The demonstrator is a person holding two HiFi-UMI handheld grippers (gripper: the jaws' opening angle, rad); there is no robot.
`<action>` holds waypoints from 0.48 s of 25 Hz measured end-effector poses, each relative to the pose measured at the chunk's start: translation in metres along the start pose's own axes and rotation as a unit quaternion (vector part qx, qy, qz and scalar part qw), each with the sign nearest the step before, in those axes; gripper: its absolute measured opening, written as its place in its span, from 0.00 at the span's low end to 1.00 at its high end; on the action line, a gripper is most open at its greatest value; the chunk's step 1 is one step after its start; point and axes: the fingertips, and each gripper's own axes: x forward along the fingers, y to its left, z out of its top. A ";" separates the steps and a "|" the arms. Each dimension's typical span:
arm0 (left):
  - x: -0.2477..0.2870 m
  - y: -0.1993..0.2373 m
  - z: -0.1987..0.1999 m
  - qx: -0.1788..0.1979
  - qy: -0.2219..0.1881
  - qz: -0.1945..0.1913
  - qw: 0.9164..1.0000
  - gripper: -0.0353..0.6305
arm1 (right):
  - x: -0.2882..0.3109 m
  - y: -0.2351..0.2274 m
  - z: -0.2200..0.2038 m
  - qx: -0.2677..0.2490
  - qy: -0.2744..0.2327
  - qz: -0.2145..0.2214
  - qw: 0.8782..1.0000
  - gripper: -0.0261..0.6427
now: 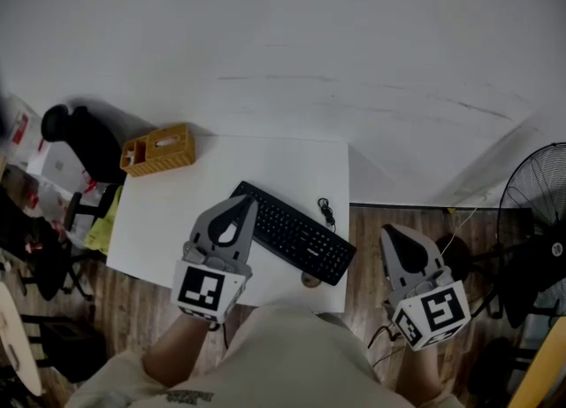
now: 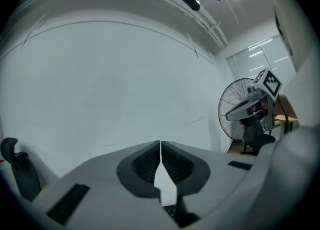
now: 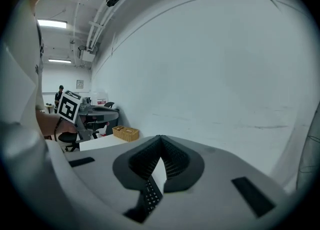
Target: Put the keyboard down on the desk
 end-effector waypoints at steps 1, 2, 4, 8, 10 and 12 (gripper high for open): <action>-0.001 0.000 0.000 0.002 0.000 0.001 1.000 0.10 | 0.000 0.001 -0.001 0.001 0.001 0.001 1.000 0.08; -0.001 0.001 0.001 0.004 -0.002 0.002 1.000 0.09 | 0.001 0.002 -0.001 0.002 0.001 0.001 1.000 0.08; -0.001 0.000 0.003 0.006 -0.005 0.002 1.000 0.09 | 0.001 0.003 0.000 0.002 0.000 0.005 1.000 0.08; 0.000 -0.003 0.004 0.001 -0.009 0.000 1.000 0.09 | 0.001 0.000 0.002 -0.002 -0.002 0.005 1.000 0.08; -0.002 -0.003 0.005 0.001 -0.010 0.000 1.000 0.09 | -0.001 0.001 0.002 -0.001 -0.003 0.004 1.000 0.08; -0.004 -0.003 0.006 0.005 -0.009 -0.001 1.000 0.09 | -0.002 0.002 0.001 0.002 -0.002 0.004 1.000 0.08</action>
